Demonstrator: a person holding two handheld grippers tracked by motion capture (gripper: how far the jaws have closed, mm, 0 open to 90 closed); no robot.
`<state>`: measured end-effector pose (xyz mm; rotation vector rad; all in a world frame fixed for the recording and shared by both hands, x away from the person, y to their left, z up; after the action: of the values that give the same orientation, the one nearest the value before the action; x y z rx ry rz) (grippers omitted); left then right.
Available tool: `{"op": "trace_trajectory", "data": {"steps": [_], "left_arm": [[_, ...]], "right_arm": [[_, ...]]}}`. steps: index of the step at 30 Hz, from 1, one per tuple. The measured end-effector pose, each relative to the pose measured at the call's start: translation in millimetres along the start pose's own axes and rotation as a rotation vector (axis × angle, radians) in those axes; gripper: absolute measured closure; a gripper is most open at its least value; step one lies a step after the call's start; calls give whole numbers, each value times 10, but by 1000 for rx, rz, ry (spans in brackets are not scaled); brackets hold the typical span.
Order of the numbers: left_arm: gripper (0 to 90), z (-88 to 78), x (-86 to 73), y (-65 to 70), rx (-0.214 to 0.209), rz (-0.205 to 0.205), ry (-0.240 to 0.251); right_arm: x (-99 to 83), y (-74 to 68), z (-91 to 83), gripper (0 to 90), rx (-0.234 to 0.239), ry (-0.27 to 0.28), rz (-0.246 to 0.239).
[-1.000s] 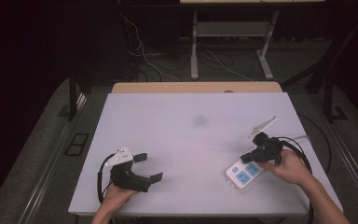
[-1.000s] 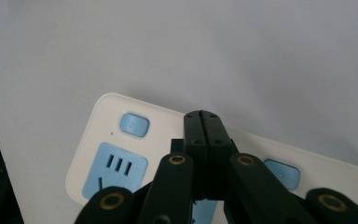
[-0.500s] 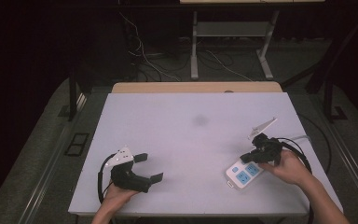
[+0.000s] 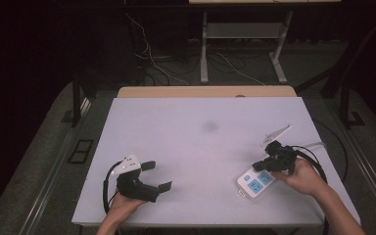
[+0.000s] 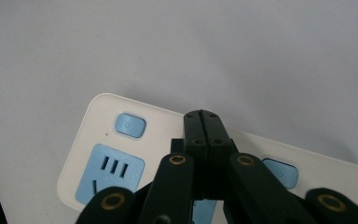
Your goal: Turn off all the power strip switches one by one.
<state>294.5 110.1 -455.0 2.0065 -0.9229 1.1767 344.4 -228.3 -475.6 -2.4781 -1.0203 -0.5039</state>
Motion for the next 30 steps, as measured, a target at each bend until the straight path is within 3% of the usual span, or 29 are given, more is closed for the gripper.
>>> {"op": "trace_trajectory", "data": {"steps": [2, 3, 6, 10, 13, 17, 30], "left_arm": [[0, 2, 0, -1, -1, -1, 0], [0, 4, -1, -2, -3, 1, -1], [0, 12, -4, -4, -5, -3, -2], [0, 8, -6, -7, -5, -1, -3], [0, 10, -8, -16, -4, -4, -4], [0, 12, -7, -11, -6, -4, -3], [0, 8, -3, -10, -5, -7, 1]], "right_arm": [[-3, -4, 1, 900, 10, 1, -4], [-17, -32, 8, 900, 47, -12, -1], [-10, -49, 12, 900, 30, -5, -28], [-1, -50, 12, 900, 27, -4, -24], [15, -53, -16, 900, 50, 8, -13], [5, -18, -45, 900, 32, -3, -11], [34, 7, -224, 900, 32, 14, -2]]}}
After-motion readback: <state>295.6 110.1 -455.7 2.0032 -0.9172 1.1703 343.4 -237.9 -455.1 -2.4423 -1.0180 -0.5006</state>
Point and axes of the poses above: each handheld gripper's, and its own axes: z roughly forward along the jaws, x roughly out of its top, y roughly to its right, the point moved 8 cm from there along z, roughly forward along the jaws, and after that the axes turned 6 degrees about z, right-handed, at the moved point
